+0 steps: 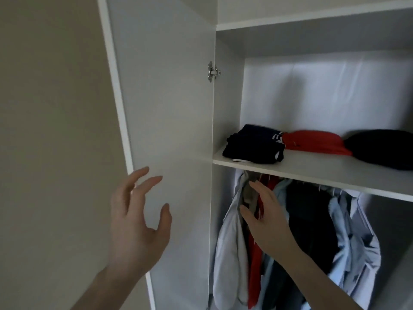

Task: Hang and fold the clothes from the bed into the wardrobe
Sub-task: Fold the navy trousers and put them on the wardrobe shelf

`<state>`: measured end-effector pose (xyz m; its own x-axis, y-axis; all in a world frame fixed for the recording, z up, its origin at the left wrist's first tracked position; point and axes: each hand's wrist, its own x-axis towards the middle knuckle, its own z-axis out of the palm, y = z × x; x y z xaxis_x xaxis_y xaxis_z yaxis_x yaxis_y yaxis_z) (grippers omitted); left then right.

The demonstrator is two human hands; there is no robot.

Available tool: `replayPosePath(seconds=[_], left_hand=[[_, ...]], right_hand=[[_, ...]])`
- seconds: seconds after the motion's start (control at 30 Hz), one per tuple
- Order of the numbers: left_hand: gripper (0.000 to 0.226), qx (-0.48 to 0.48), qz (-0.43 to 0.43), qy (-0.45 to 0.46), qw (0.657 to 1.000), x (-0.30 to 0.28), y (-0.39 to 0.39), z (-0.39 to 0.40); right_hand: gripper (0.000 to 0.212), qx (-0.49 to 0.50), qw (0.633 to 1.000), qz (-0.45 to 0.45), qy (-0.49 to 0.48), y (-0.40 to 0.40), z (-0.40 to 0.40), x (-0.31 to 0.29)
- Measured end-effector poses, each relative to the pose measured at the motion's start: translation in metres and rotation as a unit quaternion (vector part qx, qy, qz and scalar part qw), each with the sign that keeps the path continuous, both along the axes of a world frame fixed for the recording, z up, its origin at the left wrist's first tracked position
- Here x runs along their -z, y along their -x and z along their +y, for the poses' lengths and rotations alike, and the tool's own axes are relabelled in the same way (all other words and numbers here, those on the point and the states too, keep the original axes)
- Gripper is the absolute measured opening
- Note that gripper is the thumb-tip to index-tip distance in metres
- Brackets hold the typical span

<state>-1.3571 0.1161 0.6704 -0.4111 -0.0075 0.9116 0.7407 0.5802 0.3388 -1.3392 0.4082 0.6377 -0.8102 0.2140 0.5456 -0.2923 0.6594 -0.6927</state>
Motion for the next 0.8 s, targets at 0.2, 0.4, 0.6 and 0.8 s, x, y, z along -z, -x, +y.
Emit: replayPosePath(seconds=[0.2,0.4,0.6,0.8], left_hand=[[0.072,0.037,-0.173,-0.089,0.980,0.013,0.005,-0.066],[0.043,0.131,-0.120,-0.012,0.984,0.000,-0.039,-0.030],[0.092,-0.003,-0.279,-0.138,0.950,-0.027,0.002,-0.038],[0.059,0.053,-0.346,-0.156,0.924,-0.021,0.002,-0.015]], right_hand=[[0.060,0.015,1.000,-0.010,0.019,-0.078,-0.063,0.009],[0.061,0.093,0.995,-0.018,0.008,-0.162,-0.068,0.000],[0.062,0.152,0.988,-0.023,0.002,-0.229,-0.042,-0.018],[0.062,0.156,0.988,0.001,-0.005,-0.272,-0.019,-0.022]])
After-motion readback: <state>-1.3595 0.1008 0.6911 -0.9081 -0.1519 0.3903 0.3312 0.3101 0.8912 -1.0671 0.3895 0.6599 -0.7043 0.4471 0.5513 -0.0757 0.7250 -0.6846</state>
